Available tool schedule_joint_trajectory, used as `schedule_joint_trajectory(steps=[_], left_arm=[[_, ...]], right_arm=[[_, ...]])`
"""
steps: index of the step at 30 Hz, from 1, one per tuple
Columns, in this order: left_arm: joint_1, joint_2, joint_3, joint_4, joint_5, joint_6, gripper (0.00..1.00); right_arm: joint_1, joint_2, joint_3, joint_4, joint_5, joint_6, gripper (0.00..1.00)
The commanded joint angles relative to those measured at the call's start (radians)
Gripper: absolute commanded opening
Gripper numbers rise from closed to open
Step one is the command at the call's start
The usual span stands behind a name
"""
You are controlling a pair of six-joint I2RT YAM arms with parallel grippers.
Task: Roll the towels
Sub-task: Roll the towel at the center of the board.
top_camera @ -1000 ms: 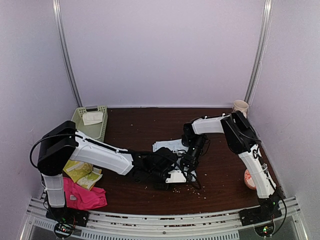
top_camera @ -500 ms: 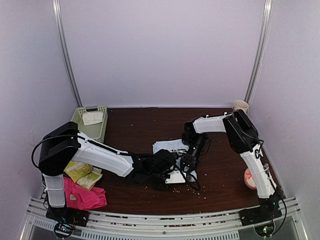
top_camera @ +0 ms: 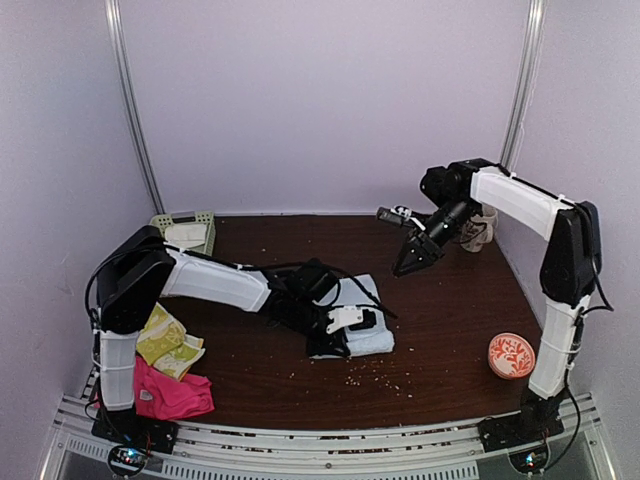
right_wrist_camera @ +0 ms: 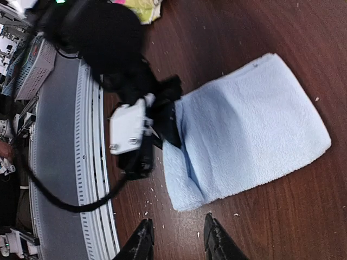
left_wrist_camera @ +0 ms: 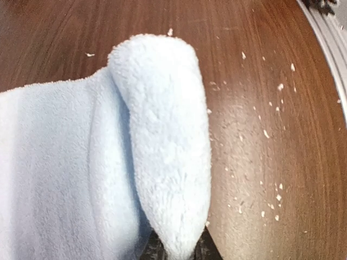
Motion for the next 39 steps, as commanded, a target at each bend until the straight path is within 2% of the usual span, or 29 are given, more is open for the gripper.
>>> schedule_joint_trajectory(steps=[1, 4, 8, 10, 12, 14, 16, 17, 23, 31, 33, 37, 39], left_arm=[[0.109, 0.196, 0.161, -0.260, 0.382, -0.108, 0.10], [0.160, 0.315, 0.313, -0.404, 0.563, -0.127, 0.11], [0.185, 0.414, 0.412, -0.492, 0.667, -0.165, 0.10], [0.187, 0.443, 0.439, -0.515, 0.668, -0.189, 0.11], [0.187, 0.463, 0.458, -0.526, 0.654, -0.212, 0.09], [0.187, 0.471, 0.470, -0.536, 0.626, -0.235, 0.07], [0.187, 0.472, 0.471, -0.536, 0.617, -0.244, 0.07], [0.187, 0.475, 0.472, -0.536, 0.617, -0.247, 0.08], [0.191, 0.489, 0.470, -0.536, 0.606, -0.260, 0.12], [0.198, 0.464, 0.439, -0.456, 0.555, -0.310, 0.20], [0.198, 0.445, 0.423, -0.421, 0.527, -0.328, 0.22], [0.198, 0.339, 0.346, -0.300, 0.443, -0.350, 0.30], [0.198, 0.260, 0.292, -0.214, 0.387, -0.366, 0.37]], right_arm=[[-0.019, -0.105, -0.089, 0.002, -0.132, -0.156, 0.32], [-0.005, -0.180, -0.244, 0.092, -0.111, -0.163, 0.31], [0.020, -0.246, -0.412, 0.169, -0.026, -0.178, 0.25], [0.043, -0.286, -0.484, 0.245, 0.047, -0.156, 0.21], [0.059, -0.327, -0.549, 0.331, 0.096, -0.138, 0.24], [0.086, -0.349, -0.596, 0.426, 0.163, -0.101, 0.32], [0.135, -0.353, -0.628, 0.517, 0.231, -0.068, 0.44], [0.162, -0.348, -0.640, 0.564, 0.267, -0.047, 0.47], [0.298, -0.285, -0.662, 0.787, 0.462, 0.002, 0.48], [0.381, -0.148, -0.666, 0.849, 0.538, -0.034, 0.47], [0.390, -0.120, -0.665, 0.844, 0.533, -0.037, 0.42], [0.394, -0.081, -0.641, 0.787, 0.503, -0.045, 0.17], [0.392, -0.068, -0.610, 0.713, 0.445, -0.052, 0.09]])
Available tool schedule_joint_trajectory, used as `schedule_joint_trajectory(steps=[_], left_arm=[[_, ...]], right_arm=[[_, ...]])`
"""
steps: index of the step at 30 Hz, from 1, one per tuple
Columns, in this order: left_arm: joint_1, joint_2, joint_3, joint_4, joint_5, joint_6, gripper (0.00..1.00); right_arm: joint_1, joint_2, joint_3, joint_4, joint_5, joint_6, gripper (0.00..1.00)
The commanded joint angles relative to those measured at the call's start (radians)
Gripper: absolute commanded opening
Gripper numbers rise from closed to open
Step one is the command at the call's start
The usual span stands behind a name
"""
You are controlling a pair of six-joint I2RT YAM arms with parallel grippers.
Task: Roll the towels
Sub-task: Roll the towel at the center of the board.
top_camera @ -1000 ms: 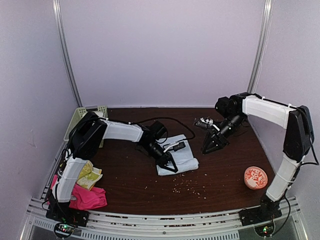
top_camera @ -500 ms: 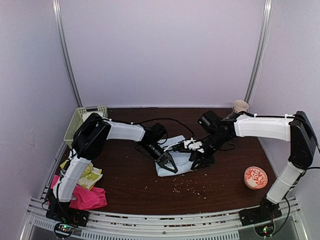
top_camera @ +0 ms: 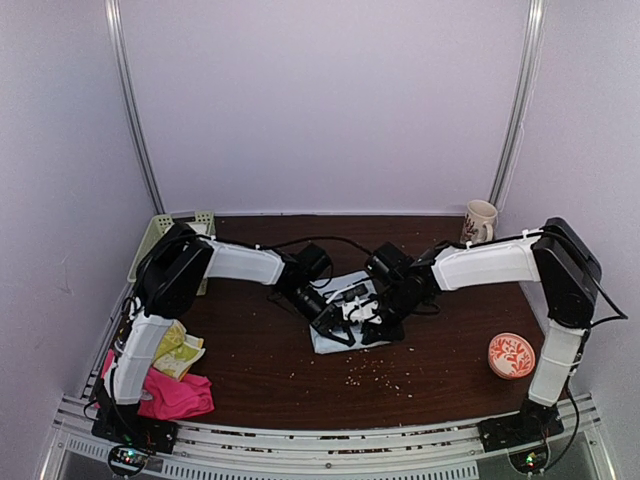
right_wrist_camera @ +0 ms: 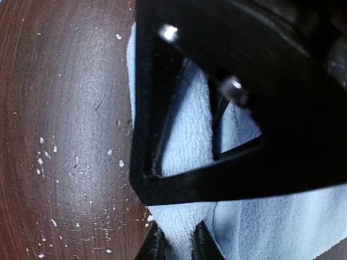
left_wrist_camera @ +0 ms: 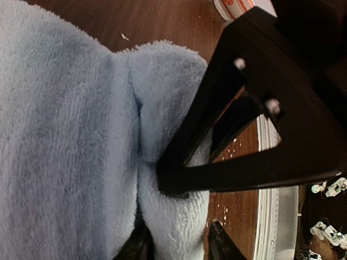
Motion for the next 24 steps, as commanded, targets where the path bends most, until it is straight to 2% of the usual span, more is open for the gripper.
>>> schedule_joint_trajectory(steps=[1, 4, 8, 11, 17, 19, 21, 24], left_arm=[[-0.001, -0.114, -0.136, 0.141, -0.292, -0.046, 0.41], [0.001, -0.237, -0.200, 0.256, -0.408, -0.064, 0.48], [0.023, -0.389, -0.315, 0.427, -0.550, -0.126, 0.52], [0.045, -0.470, -0.402, 0.513, -0.650, -0.172, 0.53], [0.039, -0.654, -0.611, 0.674, -0.842, -0.173, 0.53], [0.020, -0.731, -0.691, 0.753, -0.860, -0.130, 0.53], [-0.024, -0.803, -0.760, 0.827, -0.872, -0.033, 0.55], [-0.100, -0.833, -0.777, 0.800, -0.850, 0.136, 0.57]], right_arm=[[0.010, 0.051, 0.042, -0.157, -0.087, -0.020, 0.07], [0.010, 0.072, 0.084, -0.278, -0.163, -0.027, 0.05], [0.007, 0.135, 0.170, -0.440, -0.256, -0.023, 0.04], [-0.001, 0.241, 0.284, -0.574, -0.320, -0.036, 0.04], [-0.086, 0.505, 0.546, -0.761, -0.448, 0.008, 0.04], [-0.116, 0.619, 0.664, -0.836, -0.470, 0.037, 0.04], [-0.134, 0.708, 0.728, -0.838, -0.451, 0.111, 0.04], [-0.146, 0.769, 0.771, -0.839, -0.424, 0.151, 0.04]])
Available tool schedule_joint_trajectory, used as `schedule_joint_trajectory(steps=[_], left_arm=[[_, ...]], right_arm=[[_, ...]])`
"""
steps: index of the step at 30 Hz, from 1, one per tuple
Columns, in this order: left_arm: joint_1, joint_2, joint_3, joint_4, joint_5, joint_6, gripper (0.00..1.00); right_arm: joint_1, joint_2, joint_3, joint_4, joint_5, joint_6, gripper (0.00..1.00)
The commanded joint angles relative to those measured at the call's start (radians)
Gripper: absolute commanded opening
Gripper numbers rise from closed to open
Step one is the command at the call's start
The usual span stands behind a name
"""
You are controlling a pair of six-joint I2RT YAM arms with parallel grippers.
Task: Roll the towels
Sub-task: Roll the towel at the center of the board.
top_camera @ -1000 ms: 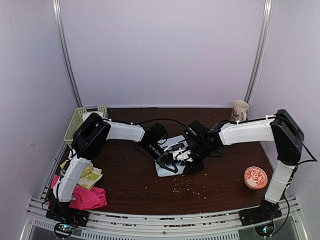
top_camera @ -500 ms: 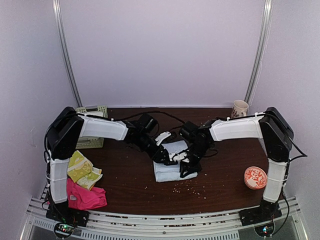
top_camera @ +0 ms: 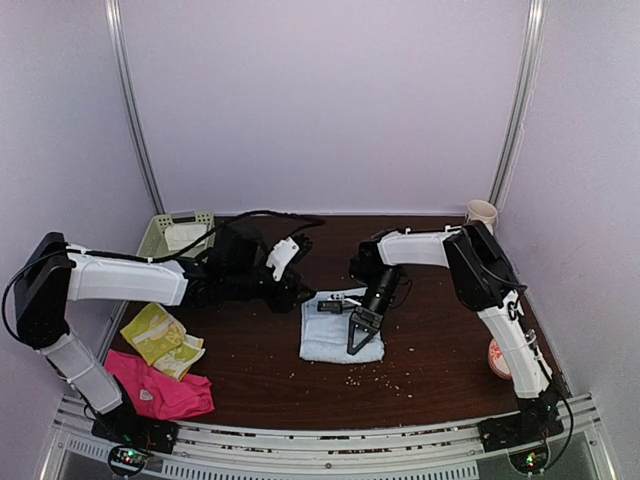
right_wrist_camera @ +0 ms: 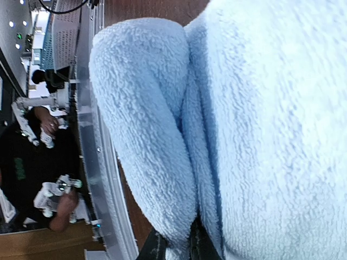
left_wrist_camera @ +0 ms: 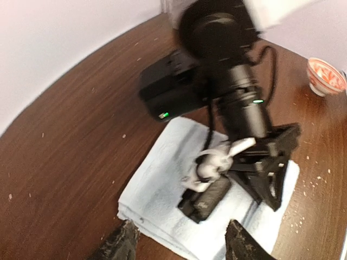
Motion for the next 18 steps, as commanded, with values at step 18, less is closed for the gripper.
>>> schedule_joint_trajectory(steps=[18], left_arm=[[-0.304, 0.282, 0.209, -0.258, -0.177, 0.549, 0.47]], right_arm=[[-0.021, 0.155, 0.007, 0.053, 0.162, 0.084, 0.05]])
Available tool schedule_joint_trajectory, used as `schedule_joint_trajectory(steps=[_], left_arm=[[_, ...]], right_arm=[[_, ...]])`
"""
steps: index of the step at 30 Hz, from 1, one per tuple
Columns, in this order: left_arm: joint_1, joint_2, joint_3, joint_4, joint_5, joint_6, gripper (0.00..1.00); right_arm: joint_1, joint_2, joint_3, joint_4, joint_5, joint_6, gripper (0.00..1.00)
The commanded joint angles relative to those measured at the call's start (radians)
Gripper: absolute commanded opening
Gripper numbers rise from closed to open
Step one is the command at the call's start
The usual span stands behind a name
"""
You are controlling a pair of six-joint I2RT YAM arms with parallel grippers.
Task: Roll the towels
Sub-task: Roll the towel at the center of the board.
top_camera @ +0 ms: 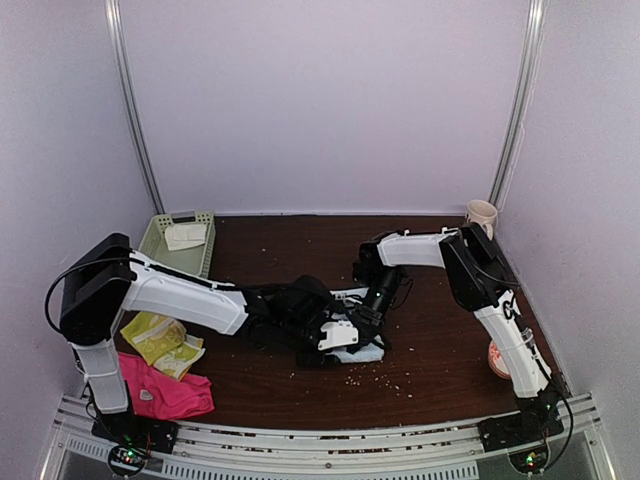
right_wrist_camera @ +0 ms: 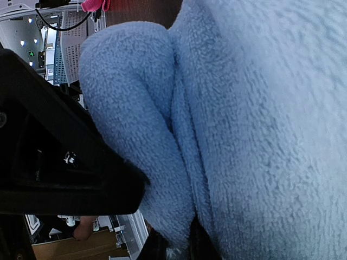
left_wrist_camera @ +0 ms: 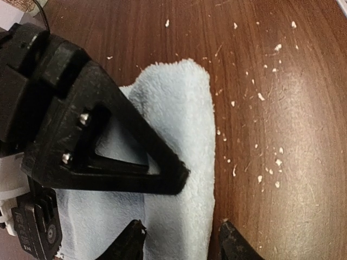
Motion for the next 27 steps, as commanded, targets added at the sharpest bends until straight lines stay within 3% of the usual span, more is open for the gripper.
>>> schedule_joint_trajectory(steps=[1, 10, 13, 16, 22, 27], left_arm=[[-0.016, 0.025, 0.038, -0.007, -0.064, 0.053, 0.47], [-0.033, 0.085, 0.051, -0.007, -0.115, 0.064, 0.43], [-0.034, 0.094, 0.056, -0.007, -0.120, 0.060, 0.34], [-0.034, 0.100, 0.063, -0.022, -0.114, 0.048, 0.24], [-0.031, 0.099, 0.091, -0.087, -0.054, 0.002, 0.11], [0.012, 0.146, 0.196, -0.215, 0.119, -0.079, 0.08]], right_arm=[[-0.002, 0.097, -0.034, 0.126, 0.227, 0.013, 0.05], [-0.002, 0.092, -0.035, 0.126, 0.224, 0.011, 0.05], [-0.002, 0.073, -0.034, 0.126, 0.221, 0.008, 0.07], [-0.004, 0.013, -0.034, 0.126, 0.224, 0.000, 0.14], [-0.046, -0.199, -0.015, 0.125, 0.248, 0.012, 0.37], [-0.113, -0.355, 0.046, 0.126, 0.317, 0.060, 0.40]])
